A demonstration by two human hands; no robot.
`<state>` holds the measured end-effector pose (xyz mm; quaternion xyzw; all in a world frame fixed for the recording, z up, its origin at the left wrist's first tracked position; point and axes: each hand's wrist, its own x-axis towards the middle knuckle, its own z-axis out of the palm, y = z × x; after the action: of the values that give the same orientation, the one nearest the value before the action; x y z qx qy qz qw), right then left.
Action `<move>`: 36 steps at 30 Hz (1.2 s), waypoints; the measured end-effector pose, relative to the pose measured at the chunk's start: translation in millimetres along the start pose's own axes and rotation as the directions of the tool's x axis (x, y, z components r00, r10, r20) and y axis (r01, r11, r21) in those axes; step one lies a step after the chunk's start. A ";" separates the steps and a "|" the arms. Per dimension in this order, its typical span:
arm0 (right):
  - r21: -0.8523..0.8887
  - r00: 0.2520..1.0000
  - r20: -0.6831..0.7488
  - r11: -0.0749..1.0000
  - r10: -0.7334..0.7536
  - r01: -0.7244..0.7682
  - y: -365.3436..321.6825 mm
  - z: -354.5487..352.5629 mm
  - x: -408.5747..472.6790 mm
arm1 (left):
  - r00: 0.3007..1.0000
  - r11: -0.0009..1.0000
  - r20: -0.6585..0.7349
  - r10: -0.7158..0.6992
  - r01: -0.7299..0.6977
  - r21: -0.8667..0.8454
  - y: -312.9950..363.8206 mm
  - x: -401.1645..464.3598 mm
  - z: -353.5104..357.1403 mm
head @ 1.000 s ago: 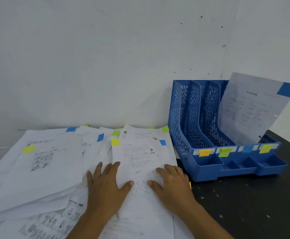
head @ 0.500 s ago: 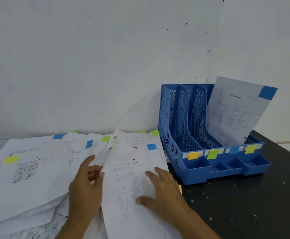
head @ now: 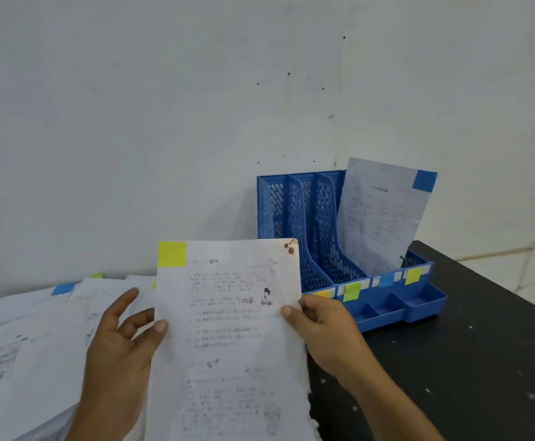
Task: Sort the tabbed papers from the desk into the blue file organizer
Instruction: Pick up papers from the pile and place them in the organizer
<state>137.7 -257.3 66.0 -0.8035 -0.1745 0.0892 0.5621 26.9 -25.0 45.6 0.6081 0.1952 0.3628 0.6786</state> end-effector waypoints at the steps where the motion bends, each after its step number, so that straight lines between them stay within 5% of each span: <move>1: 0.012 1.000 -0.001 1.000 0.018 -0.018 -1.7 -9.8 -4.4 | 1.000 1.000 0.016 0.012 -0.012 0.005 1.0 0.7 5.1; 7: 0.017 0.939 -0.339 0.998 0.062 -0.060 14.4 -88.3 -27.0 | 0.976 0.993 0.207 0.069 -0.087 0.079 0.2 -1.8 60.4; 12: -0.031 0.738 -0.674 0.998 0.017 -0.052 31.7 -164.7 -47.9 | 0.934 0.931 0.345 0.096 -0.206 0.300 -12.4 -16.1 111.6; 18: -0.123 0.536 -0.842 0.990 -0.064 -0.074 35.7 -227.1 -69.9 | 0.848 0.774 0.496 0.188 -0.439 0.457 -30.5 -23.2 150.2; 23: -0.191 0.423 -0.897 0.976 -0.128 -0.109 34.5 -264.6 -66.8 | 0.822 0.688 0.518 0.238 -0.518 0.507 -42.0 -17.9 176.5; 29: -0.323 0.377 -0.889 0.940 -0.259 -0.114 3.9 -292.2 -29.4 | 0.795 0.525 0.534 0.287 -0.597 0.607 -58.6 -6.1 193.0; 36: -0.417 0.440 -0.830 0.905 -0.343 -0.081 -25.1 -298.9 43.7 | 0.815 0.649 0.539 0.212 -0.530 0.546 -72.4 -5.5 191.7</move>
<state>275.1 -493.6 197.0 -0.8089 0.0683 -0.4267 0.3987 177.1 -159.9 10.0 0.9022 0.0265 0.2582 0.3444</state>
